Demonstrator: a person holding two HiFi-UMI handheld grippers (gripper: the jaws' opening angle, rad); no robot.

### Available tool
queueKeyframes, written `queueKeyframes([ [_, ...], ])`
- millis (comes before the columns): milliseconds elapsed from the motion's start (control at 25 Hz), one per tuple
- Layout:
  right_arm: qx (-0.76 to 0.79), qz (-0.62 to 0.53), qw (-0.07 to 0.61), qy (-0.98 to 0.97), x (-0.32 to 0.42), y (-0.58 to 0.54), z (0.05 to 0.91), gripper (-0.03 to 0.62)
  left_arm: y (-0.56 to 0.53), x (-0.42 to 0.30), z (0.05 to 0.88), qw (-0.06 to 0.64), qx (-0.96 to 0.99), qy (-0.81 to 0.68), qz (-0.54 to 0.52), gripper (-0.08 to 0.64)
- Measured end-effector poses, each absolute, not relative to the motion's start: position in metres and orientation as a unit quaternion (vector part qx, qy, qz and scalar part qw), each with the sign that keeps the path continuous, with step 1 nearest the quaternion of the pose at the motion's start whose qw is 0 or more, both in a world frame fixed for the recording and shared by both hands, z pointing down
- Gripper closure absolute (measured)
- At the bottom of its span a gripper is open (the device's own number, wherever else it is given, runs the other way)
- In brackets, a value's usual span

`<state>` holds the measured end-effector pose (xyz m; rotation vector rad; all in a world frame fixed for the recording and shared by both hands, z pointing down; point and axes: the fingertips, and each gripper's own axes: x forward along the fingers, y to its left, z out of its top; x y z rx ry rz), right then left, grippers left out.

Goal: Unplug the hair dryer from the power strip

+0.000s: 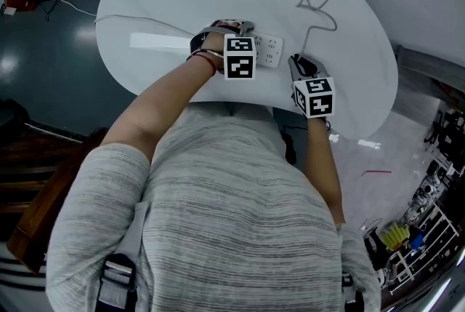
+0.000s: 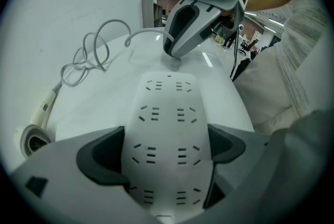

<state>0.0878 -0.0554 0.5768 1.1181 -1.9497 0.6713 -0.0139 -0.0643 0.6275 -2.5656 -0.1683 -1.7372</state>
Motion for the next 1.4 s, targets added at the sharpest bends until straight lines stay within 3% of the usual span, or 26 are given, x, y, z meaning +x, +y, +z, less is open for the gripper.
queueKeyframes([
  [360,0.435,0.267,0.386,-0.768,0.085,-0.06,0.58,0.541,-0.064,-0.014,0.628,0.019,-0.827,-0.055,-0.559,0.091],
  [400,0.432,0.271,0.386,-0.769,0.084,-0.059,0.582,0.53,-0.064,-0.014,0.628,0.019,-0.827,-0.055,-0.559,0.091],
  [520,0.431,0.283,0.384,-0.766,0.083,-0.057,0.584,0.415,-0.064,-0.014,0.628,0.019,-0.827,-0.055,-0.56,0.091],
  [640,0.436,0.299,0.385,-0.757,0.086,-0.055,0.586,0.381,-0.065,-0.014,0.629,0.018,-0.827,-0.054,-0.559,0.091],
  [840,0.453,0.316,0.392,-0.736,0.097,-0.05,0.58,0.38,-0.066,-0.014,0.63,0.019,-0.826,-0.055,-0.56,0.091],
  [1400,0.506,0.277,0.312,-0.755,0.099,-0.055,0.521,0.38,-0.067,-0.014,0.63,0.023,-0.83,-0.052,-0.555,0.091],
])
